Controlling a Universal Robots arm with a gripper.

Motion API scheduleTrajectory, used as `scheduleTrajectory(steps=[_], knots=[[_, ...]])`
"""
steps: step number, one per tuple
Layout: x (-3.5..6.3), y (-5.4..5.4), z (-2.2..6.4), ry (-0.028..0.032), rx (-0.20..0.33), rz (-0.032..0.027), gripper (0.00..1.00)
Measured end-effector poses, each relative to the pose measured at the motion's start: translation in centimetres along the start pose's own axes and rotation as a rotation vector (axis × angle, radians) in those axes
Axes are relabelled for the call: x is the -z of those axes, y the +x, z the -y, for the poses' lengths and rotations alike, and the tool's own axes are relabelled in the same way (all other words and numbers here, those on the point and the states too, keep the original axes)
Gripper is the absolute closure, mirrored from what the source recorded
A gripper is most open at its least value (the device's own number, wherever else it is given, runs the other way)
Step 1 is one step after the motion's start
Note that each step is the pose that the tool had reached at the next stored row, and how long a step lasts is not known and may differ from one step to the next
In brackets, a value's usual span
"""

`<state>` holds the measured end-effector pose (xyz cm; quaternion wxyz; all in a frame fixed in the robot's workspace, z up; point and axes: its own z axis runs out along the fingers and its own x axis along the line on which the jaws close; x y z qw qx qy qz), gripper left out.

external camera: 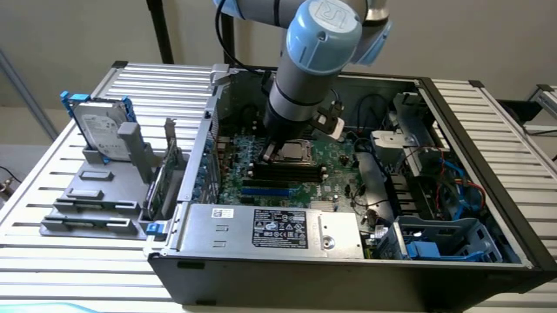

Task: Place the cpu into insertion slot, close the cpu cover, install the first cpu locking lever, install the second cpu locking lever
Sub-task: 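Install the second cpu locking lever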

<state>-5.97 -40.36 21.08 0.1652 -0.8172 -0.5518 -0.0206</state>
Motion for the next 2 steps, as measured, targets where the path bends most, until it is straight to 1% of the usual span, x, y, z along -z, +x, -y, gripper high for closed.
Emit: scheduleTrajectory(steps=[2], knots=[[0.00,0.00,0.00,0.0000,0.000,-0.0001,0.89]])
